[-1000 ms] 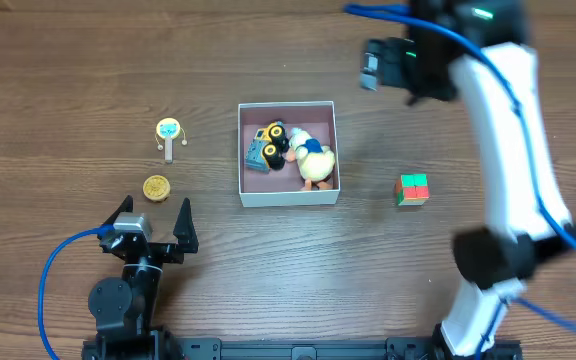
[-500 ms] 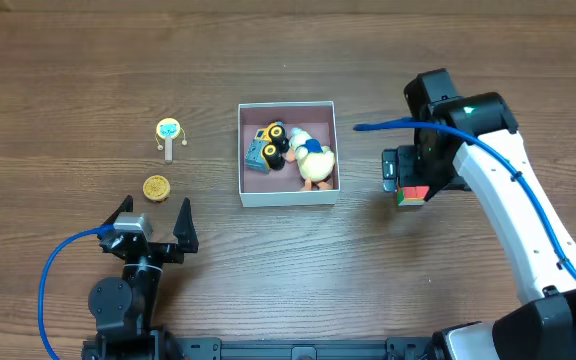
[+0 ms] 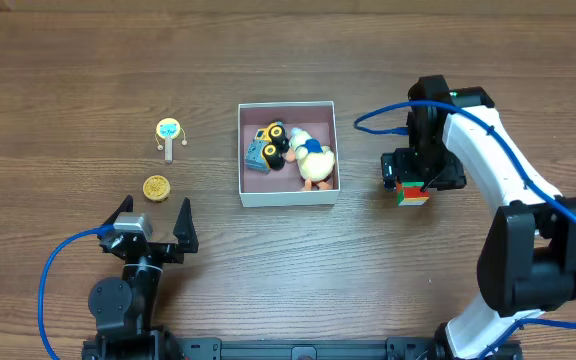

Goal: Pack container
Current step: 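Lower the right gripper onto the colour cube and grasp it, then carry the cube with the right gripper and release it into the box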

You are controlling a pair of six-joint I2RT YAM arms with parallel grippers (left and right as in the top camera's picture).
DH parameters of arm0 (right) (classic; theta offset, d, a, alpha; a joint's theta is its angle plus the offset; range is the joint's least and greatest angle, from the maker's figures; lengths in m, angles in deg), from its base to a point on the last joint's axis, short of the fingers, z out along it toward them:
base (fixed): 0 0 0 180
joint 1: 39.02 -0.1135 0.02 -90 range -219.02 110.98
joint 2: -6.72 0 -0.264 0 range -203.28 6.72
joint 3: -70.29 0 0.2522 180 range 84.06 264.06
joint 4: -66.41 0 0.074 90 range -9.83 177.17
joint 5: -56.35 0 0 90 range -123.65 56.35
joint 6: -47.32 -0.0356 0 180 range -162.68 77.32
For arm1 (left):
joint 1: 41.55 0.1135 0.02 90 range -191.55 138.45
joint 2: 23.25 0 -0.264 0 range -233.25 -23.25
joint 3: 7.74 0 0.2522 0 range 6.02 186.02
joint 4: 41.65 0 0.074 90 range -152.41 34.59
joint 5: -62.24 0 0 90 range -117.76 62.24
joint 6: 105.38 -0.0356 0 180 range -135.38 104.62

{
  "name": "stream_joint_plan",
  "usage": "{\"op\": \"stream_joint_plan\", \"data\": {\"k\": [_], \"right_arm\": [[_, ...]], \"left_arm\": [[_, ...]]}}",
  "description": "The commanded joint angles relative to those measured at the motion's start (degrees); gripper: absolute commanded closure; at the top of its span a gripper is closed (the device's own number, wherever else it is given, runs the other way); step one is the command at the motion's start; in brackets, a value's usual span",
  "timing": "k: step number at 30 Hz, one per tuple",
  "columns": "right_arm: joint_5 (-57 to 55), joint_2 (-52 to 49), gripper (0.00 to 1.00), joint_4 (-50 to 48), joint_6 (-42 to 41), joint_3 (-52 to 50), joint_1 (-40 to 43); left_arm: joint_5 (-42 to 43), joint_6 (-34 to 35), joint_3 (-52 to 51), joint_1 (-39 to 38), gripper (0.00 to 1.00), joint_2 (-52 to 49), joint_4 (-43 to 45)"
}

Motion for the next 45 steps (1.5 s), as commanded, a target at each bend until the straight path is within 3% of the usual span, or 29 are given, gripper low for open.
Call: {"op": "stream_joint_plan", "data": {"k": [1, 16, 18, 21, 22, 25, 33, 36, 41, 45], "right_arm": [[0.48, -0.33, 0.0, -1.2, 0.35, -0.22, 0.55], [2.78, -0.33, 0.0, -9.92, 1.42, -7.63, 2.78], [2.58, -0.33, 0.12, -9.88, 1.4, -7.63, 2.78], [2.62, -0.33, 0.15, -9.7, 1.38, -7.63, 2.78], [2.6, -0.33, 0.23, -9.68, 1.33, -7.63, 2.78], [2.58, -0.33, 0.31, -9.73, 0.94, -7.63, 2.78], [2.16, -0.33, 0.46, -10.4, 0.94, -7.63, 2.78], [2.14, -0.33, 0.61, -10.93, 0.48, -7.63, 2.75], [2.14, -0.31, 0.63, -6.47, -0.17, -2.71, 2.75], [3.15, -0.31, 0.62, 5.01, -2.93, 11.32, 2.49]], "left_arm": [[-0.31, -0.46, -0.26, 0.24, 0.0, 0.39, 0.04], [-0.31, -0.46, -0.26, 0.24, 0.0, 0.39, 0.04], [-0.31, -0.46, -0.26, 0.24, 0.0, 0.39, 0.04], [-0.31, -0.46, -0.26, 0.24, 0.0, 0.39, 0.04], [-0.31, -0.46, -0.26, 0.24, 0.0, 0.39, 0.04], [-0.31, -0.46, -0.26, 0.24, 0.0, 0.39, 0.04], [-0.31, -0.46, -0.26, 0.24, 0.0, 0.39, 0.04], [-0.31, -0.46, -0.26, 0.24, 0.0, 0.39, 0.04], [-0.31, -0.46, -0.26, 0.24, 0.0, 0.39, 0.04], [-0.31, -0.46, -0.26, 0.24, 0.0, 0.39, 0.04]]}}
